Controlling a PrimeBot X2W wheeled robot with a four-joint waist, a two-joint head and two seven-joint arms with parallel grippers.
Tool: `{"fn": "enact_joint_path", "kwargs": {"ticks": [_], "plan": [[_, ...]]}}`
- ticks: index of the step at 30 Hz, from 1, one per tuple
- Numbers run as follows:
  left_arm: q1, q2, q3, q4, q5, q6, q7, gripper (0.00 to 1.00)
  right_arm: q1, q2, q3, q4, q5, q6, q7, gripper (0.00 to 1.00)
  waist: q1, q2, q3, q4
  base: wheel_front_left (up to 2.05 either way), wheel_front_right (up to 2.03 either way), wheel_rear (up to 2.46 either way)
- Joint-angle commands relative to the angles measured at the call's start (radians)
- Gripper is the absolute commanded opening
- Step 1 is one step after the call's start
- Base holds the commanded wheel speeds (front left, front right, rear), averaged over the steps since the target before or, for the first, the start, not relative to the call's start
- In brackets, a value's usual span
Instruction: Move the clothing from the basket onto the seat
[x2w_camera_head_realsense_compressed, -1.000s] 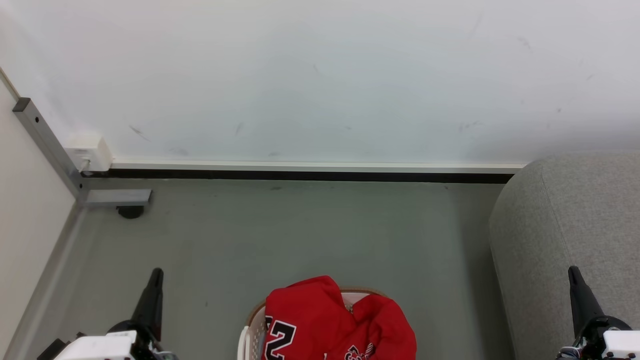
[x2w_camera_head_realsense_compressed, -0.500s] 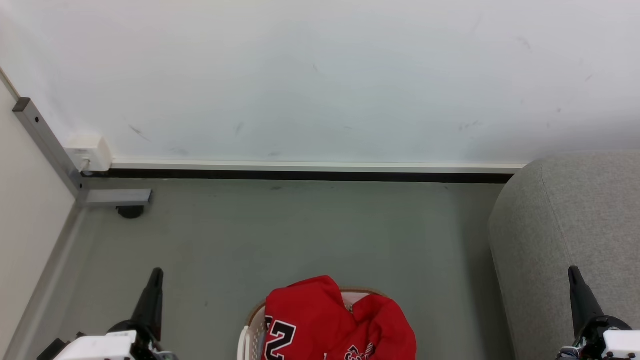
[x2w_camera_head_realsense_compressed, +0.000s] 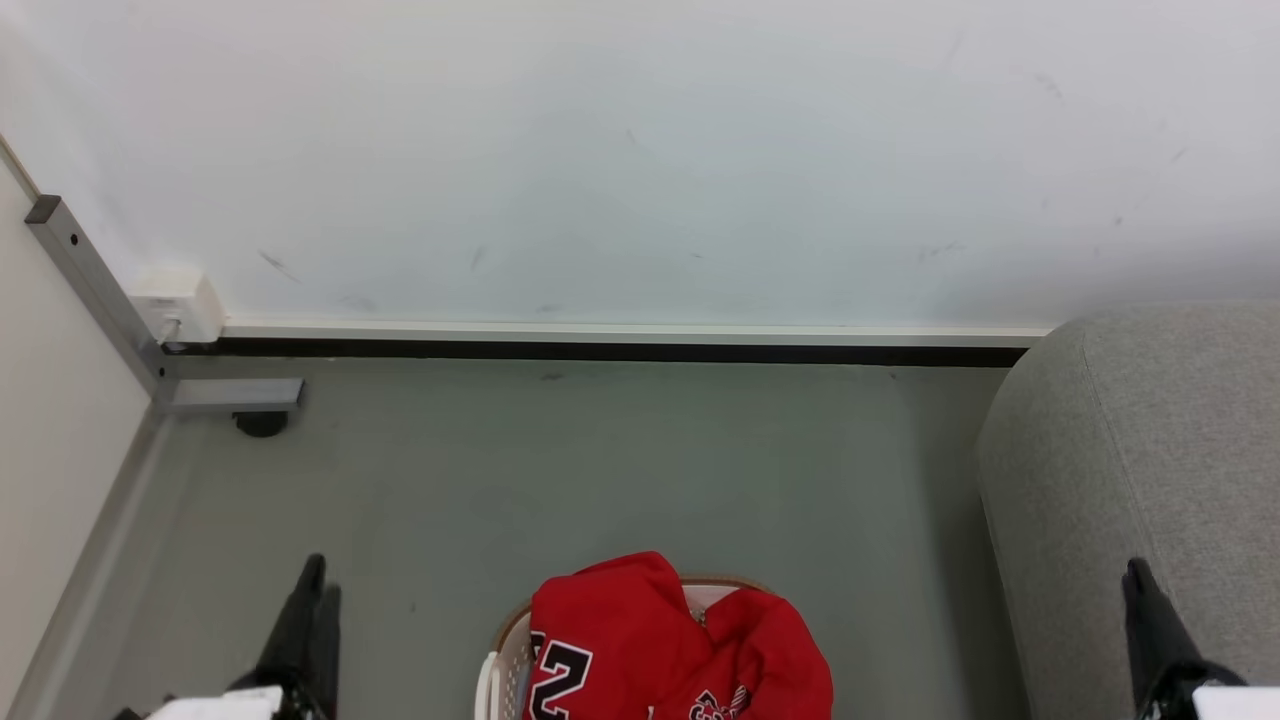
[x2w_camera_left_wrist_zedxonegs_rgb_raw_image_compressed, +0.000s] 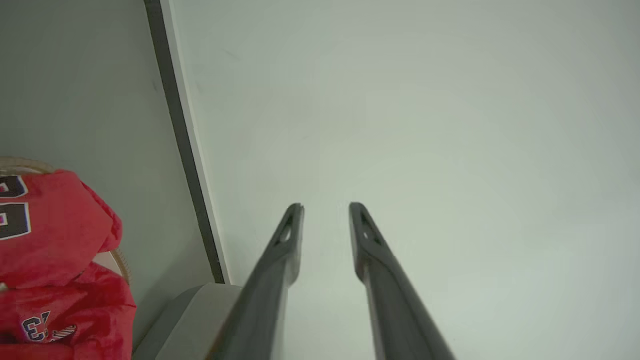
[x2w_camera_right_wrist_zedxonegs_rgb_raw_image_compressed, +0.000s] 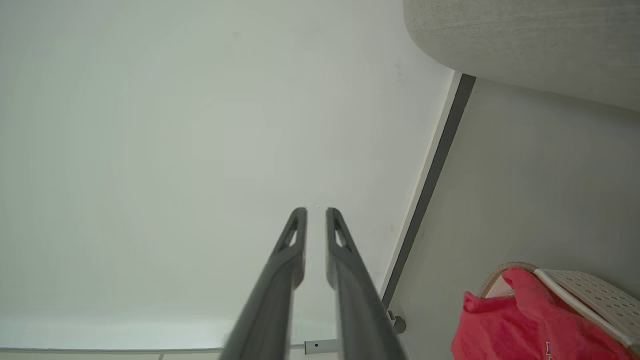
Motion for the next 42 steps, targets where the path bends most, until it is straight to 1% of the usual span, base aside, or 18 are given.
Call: {"fn": "enact_joint_path", "kwargs": {"ticks": [1, 8, 16, 22, 28, 42], "plan": [[-0.003, 0.001, -0.002, -0.006, 0.000, 0.000, -0.006, 1.00, -0.003, -0.001, 0.007, -0.006, 0.001, 0.000, -0.006, 1.00, 0.0000, 0.0000, 0.000, 0.000, 0.00, 0.00, 0.00], [-0.009, 0.003, -0.016, -0.032, 0.014, -0.001, -0.043, 1.00, -0.011, -0.002, 0.050, -0.020, 0.004, 0.000, -0.043, 1.00, 0.0000, 0.0000, 0.003, 0.000, 0.00, 0.00, 0.00], [-0.015, 0.007, -0.020, -0.061, 0.092, -0.001, -0.076, 1.00, -0.020, -0.003, 0.076, -0.039, -0.038, 0.000, -0.076, 1.00, 0.0000, 0.0000, 0.006, -0.003, 0.00, 0.00, 0.00], [-0.015, 0.006, -0.018, -0.085, 0.206, -0.002, -0.103, 1.00, -0.023, -0.004, 0.098, -0.058, -0.104, 0.000, -0.102, 1.00, 0.0000, 0.0000, 0.007, -0.006, 0.00, 0.00, 0.00], [-0.010, 0.006, -0.018, -0.111, 0.349, -0.002, -0.127, 1.00, -0.021, -0.004, 0.107, -0.070, -0.197, 0.000, -0.127, 1.00, 0.0000, 0.0000, 0.006, -0.008, 0.00, 0.00, 0.00], [0.003, 0.008, -0.019, -0.138, 0.669, -0.004, -0.179, 1.00, -0.026, -0.006, 0.134, -0.091, -0.488, -0.001, -0.179, 1.00, 0.0000, 0.0000, 0.008, -0.012, 0.00, 0.00, 0.00]]}}
